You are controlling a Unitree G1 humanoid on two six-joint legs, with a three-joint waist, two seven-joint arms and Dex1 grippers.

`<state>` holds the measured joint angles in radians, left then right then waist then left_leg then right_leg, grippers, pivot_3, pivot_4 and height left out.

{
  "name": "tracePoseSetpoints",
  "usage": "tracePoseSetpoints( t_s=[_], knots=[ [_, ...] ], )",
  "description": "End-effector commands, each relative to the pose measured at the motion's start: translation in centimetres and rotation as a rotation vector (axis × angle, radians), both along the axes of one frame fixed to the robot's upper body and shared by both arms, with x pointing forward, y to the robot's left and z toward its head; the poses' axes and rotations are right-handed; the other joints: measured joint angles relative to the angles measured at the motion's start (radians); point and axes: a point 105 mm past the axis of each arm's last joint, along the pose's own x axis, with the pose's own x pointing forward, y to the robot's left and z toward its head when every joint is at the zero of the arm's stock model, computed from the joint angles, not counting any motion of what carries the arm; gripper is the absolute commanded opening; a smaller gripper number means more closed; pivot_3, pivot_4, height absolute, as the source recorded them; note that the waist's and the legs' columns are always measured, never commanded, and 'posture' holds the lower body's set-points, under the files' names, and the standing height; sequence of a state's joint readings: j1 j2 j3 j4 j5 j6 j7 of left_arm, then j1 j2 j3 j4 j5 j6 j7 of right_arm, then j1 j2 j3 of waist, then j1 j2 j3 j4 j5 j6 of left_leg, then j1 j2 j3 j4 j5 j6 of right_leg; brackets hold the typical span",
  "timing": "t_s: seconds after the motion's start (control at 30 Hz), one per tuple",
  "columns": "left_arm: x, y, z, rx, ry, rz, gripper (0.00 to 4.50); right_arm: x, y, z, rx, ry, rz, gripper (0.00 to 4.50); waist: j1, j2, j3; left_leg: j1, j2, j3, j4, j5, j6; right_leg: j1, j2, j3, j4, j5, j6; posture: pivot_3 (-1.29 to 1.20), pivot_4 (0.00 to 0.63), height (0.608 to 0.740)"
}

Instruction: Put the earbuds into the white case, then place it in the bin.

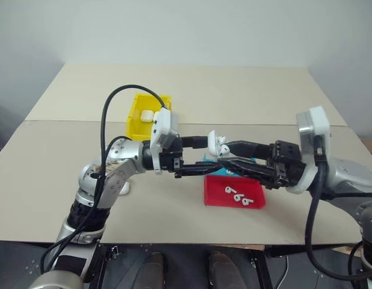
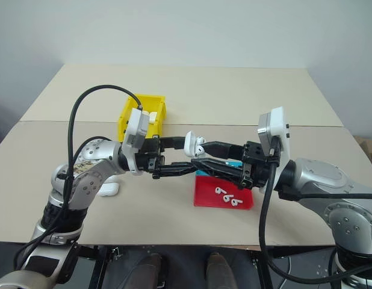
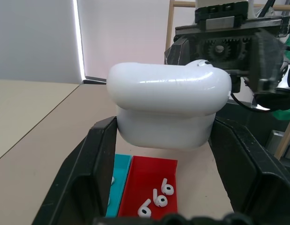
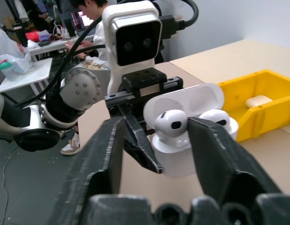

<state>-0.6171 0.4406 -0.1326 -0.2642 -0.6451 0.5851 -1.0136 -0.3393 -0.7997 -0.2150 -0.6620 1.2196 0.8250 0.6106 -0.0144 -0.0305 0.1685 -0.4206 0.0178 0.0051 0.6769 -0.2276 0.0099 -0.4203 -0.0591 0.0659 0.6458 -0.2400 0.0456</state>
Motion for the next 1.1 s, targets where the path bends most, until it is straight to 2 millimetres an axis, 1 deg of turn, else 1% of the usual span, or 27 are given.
tracePoseSetpoints(
  t_s=[0.03,0.07,0.1,0.43,0.47,0.53,0.6,0.7,0.8,0.83,0.87,0.9,0.93,1.03,1.1],
  knots=[
    [-0.9,-0.1,2.4,-0.060,-0.109,-0.035,2.78,-0.2,0.0,-0.1,-0.022,-0.008,0.001,3.97,0.000,0.000,0.000,0.000,0.000,0.000,0.000,0.000,0.000,0.000,0.000,0.000,0.000,0.000,0.000,0.00,0.150,0.740],
    [-0.9,-0.1,2.4,-0.060,-0.109,-0.035,2.78,-0.2,-0.1,0.0,-0.022,-0.008,-0.004,4.29,0.000,0.000,0.000,0.000,0.000,0.000,0.000,0.000,0.000,0.000,0.000,0.000,0.000,0.000,0.000,0.00,0.150,0.740],
    [-0.9,-0.1,2.4,-0.060,-0.109,-0.035,2.78,-0.2,-0.1,0.0,-0.022,-0.009,-0.007,4.46,0.000,0.000,0.000,0.000,0.000,0.000,0.000,0.000,0.000,0.000,0.000,0.000,0.000,0.000,0.000,0.00,0.150,0.740],
    [-0.7,0.0,2.2,-0.052,-0.106,-0.039,2.78,-1.0,-1.0,0.7,-0.027,-0.016,-0.004,4.46,0.001,0.000,0.000,0.000,0.000,0.000,0.000,0.000,0.000,0.000,0.000,0.000,0.000,0.000,0.000,0.00,0.150,0.740],
    [-0.7,-0.1,2.2,-0.051,-0.104,-0.040,2.78,-0.9,-1.1,0.7,-0.030,-0.020,-0.010,4.29,0.000,0.000,0.000,0.000,0.000,0.000,0.000,0.000,0.000,0.000,0.000,0.000,0.000,0.000,0.000,0.00,0.150,0.740],
    [-0.6,-0.2,2.0,-0.049,-0.100,-0.040,2.78,-0.2,-1.7,0.8,-0.065,-0.031,-0.072,3.89,0.000,0.000,0.000,0.000,0.000,0.000,0.000,0.000,0.000,0.000,0.000,0.000,0.000,0.000,0.000,0.00,0.150,0.740],
    [-0.4,-0.5,1.3,-0.023,-0.099,-0.041,2.78,0.7,-2.4,1.9,-0.080,-0.087,-0.122,3.26,0.000,0.000,0.000,0.000,0.000,0.000,0.000,0.000,0.000,0.000,0.000,0.000,0.000,0.000,0.000,0.00,0.150,0.740],
    [-0.2,-1.0,0.7,0.000,-0.099,-0.048,2.78,1.7,-2.9,3.4,-0.126,-0.153,-0.155,2.16,0.000,0.000,0.000,0.000,0.000,0.001,0.001,0.000,0.000,0.001,0.000,0.000,0.000,0.000,0.000,0.00,0.150,0.740],
    [0.1,-1.6,0.4,0.007,-0.112,-0.046,2.78,2.2,-2.6,3.7,-0.262,-0.174,-0.139,1.17,0.001,0.000,0.000,0.000,0.000,0.004,0.000,0.000,0.000,0.000,0.000,0.000,0.000,0.000,0.000,0.00,0.150,0.740],
    [0.3,-1.8,0.3,0.007,-0.118,-0.039,2.78,2.4,-2.4,3.8,-0.297,-0.182,-0.141,0.77,0.000,0.000,0.000,0.000,0.000,0.005,0.000,0.000,0.000,-0.001,0.000,0.000,0.000,0.000,0.000,0.00,0.150,0.740],
    [0.5,-2.1,0.2,0.010,-0.119,-0.029,2.78,2.4,-2.0,4.1,-0.319,-0.189,-0.126,0.40,0.000,0.000,0.000,-0.001,0.000,0.005,0.000,0.000,0.000,-0.001,0.000,0.000,0.000,0.000,0.000,0.00,0.150,0.740],
    [0.7,-2.4,0.0,0.017,-0.122,-0.023,2.78,2.4,-1.5,4.3,-0.341,-0.189,-0.105,0.14,0.000,0.000,0.000,-0.001,0.000,0.006,0.001,0.000,0.000,-0.001,0.000,0.000,-0.001,0.000,0.000,0.00,0.150,0.740],
    [0.8,-2.7,-0.3,0.029,-0.125,-0.019,2.78,2.4,-1.1,4.6,-0.357,-0.193,-0.092,0.03,-0.001,0.000,0.000,-0.001,0.000,0.006,0.001,0.000,0.000,-0.001,0.000,0.000,-0.001,0.000,0.000,0.00,0.150,0.740],
    [1.3,-3.5,-1.2,0.076,-0.141,0.006,2.78,2.8,0.0,4.9,-0.428,-0.198,-0.074,0.03,0.000,0.000,0.000,-0.001,0.000,0.006,0.001,0.000,0.000,-0.001,0.000,0.000,0.000,0.000,0.000,0.00,0.150,0.740],
    [1.5,-4.1,-1.4,0.088,-0.142,0.020,2.78,2.9,0.6,4.7,-0.486,-0.194,-0.050,0.03,0.001,0.000,0.000,-0.001,0.000,0.006,0.001,0.000,0.000,-0.002,0.000,0.001,0.000,0.000,0.000,0.00,0.150,0.740]
  ],
)
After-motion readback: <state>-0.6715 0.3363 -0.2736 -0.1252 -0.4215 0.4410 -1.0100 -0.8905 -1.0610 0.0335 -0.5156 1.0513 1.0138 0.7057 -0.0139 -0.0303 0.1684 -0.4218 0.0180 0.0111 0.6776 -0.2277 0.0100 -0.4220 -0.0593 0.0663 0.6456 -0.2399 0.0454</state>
